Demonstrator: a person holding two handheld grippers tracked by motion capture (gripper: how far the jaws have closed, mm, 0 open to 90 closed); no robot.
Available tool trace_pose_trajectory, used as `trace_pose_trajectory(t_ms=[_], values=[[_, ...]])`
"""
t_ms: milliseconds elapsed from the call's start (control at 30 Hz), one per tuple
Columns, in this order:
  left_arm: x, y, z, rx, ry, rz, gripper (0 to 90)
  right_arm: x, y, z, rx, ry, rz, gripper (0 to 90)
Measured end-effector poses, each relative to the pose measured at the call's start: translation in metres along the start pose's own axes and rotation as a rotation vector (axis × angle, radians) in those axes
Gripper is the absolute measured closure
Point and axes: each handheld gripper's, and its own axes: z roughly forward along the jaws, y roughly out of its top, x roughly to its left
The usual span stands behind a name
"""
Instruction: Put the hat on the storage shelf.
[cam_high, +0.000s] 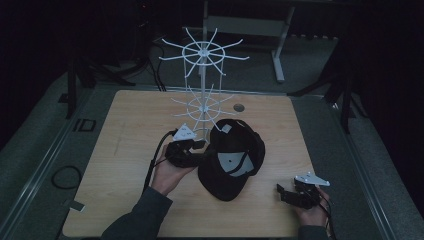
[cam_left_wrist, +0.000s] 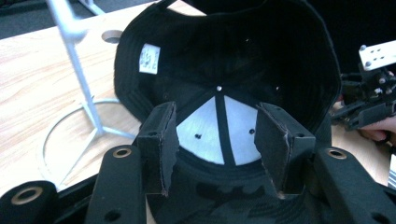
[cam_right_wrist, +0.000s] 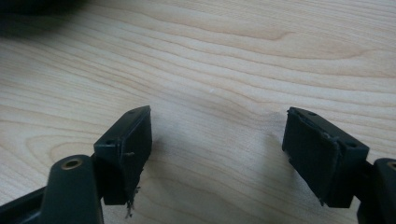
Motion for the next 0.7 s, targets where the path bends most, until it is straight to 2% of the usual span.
trace_pose_trajectory(t_ms=[700], values=[[-0.024, 0.036, 0.027, -0.007, -0.008, 0.029, 46.6, 0.0, 0.0, 0.0, -0.001, 0.001, 0.002, 23.6]])
